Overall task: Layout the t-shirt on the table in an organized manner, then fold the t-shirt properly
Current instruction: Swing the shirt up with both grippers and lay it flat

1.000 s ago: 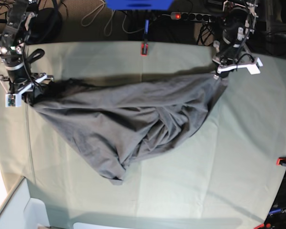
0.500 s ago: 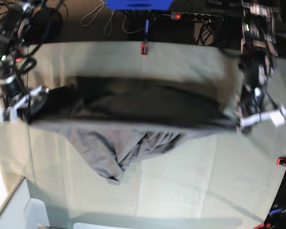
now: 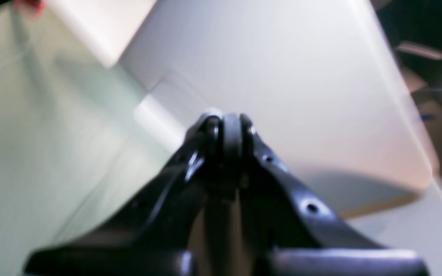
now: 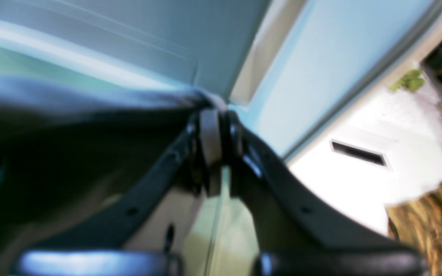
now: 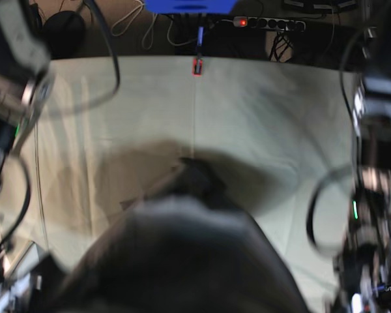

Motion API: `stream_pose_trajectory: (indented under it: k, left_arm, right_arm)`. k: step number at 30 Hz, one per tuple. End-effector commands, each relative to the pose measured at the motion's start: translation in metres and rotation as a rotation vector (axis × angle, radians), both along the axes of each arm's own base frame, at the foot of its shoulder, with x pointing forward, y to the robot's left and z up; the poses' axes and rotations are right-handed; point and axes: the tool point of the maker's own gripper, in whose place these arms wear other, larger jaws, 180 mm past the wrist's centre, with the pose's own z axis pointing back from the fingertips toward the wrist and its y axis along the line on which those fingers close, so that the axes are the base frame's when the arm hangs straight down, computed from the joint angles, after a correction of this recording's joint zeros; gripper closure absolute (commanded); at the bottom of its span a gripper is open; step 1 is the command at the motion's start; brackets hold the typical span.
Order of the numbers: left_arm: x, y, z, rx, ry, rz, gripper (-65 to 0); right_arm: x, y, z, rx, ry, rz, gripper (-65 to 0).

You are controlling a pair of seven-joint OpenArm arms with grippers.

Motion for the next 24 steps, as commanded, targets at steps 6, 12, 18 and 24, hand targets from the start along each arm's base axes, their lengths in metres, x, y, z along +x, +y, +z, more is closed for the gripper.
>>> stream_pose_trajectory:
  k: [6,12,18,24]
  left_arm:
    - [0.032,0.019,0.155,0.019,-0.227,0.060,0.0]
    - [0.034,0.025,0.186,0.007,-0.261,0.073,0.0]
    - [0.028,0.014,0.110,0.026,-0.167,0.041,0.0]
    - [-0.012,0.002,-0.013,0.069,-0.003,-0.009,0.0]
  right_arm:
    - [0.025,-0.037,0.156,-0.006,-0.268,-0.037,0.0]
    - [0.016,-0.041,0.206,-0.063,-0.348,-0.049,0.0]
    - [-0.003,-0.025,0.102,-0.140,-0.197,-0.025,0.0]
    - [-0.054,0.004,-0.022,-0.072,-0.046,0.007,0.0]
